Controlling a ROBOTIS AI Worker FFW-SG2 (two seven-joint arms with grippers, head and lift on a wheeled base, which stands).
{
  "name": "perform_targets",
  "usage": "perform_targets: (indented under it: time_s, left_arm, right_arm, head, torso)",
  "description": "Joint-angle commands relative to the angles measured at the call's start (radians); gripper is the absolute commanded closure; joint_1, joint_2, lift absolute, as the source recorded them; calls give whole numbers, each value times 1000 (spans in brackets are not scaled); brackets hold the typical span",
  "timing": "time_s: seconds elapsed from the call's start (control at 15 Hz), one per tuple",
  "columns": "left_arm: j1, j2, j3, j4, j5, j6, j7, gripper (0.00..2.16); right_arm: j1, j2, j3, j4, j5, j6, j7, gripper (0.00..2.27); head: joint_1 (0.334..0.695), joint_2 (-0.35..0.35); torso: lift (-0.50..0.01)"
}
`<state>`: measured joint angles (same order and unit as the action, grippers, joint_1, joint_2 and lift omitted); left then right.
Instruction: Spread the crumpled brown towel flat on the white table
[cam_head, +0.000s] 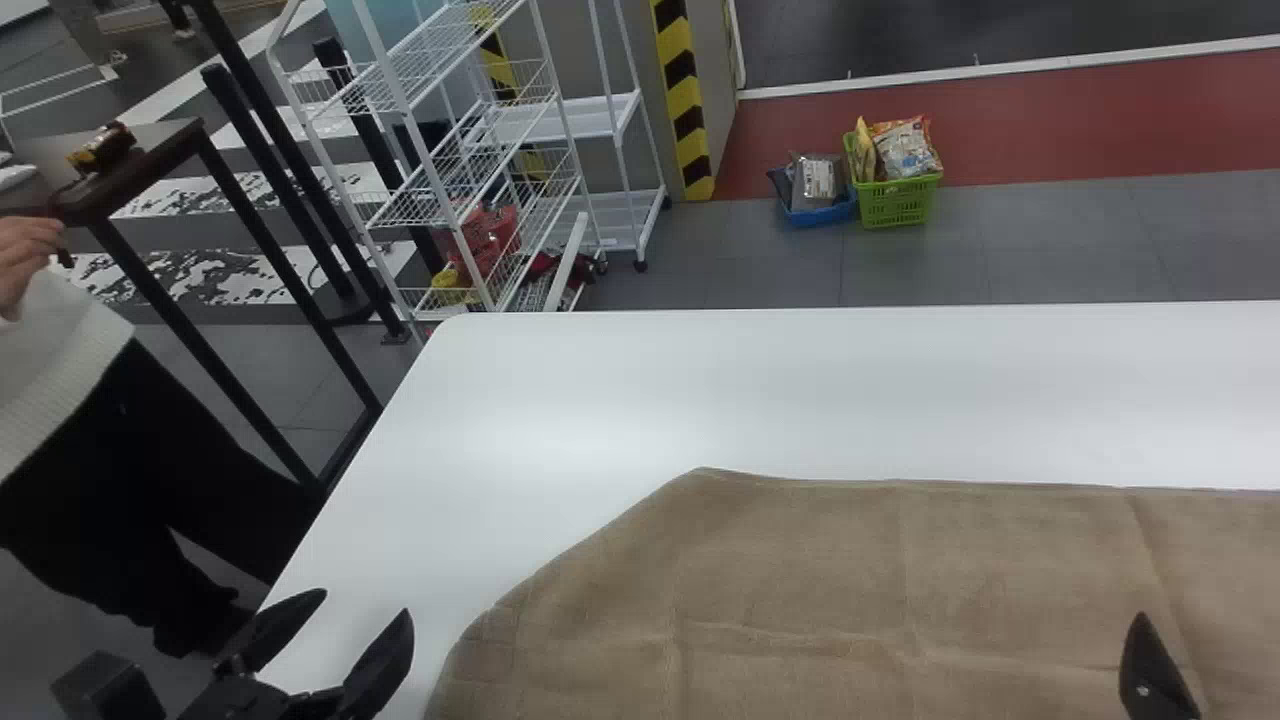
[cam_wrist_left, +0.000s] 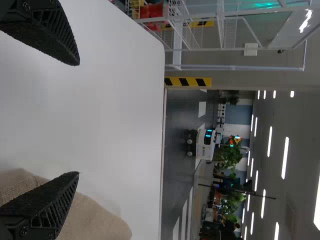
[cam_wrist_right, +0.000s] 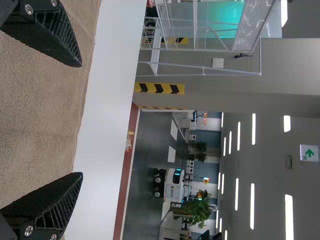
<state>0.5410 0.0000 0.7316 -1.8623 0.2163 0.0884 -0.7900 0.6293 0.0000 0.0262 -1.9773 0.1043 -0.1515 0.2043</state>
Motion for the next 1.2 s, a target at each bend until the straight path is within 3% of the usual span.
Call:
perform_targets:
  time_s: [0.0, 1.13]
  left_arm:
    - [-1, -3, 3, 0, 2, 3, 0, -2]
    - [-15, -3, 12, 28, 2, 18, -11, -2]
  right_arm:
    - [-2, 1, 1, 0, 2, 1, 0, 9]
    - [-10, 1, -3, 15, 3, 10, 0, 9]
  head:
    - [695, 350]
    - [695, 350]
  torso:
    - [-123]
    - [-123]
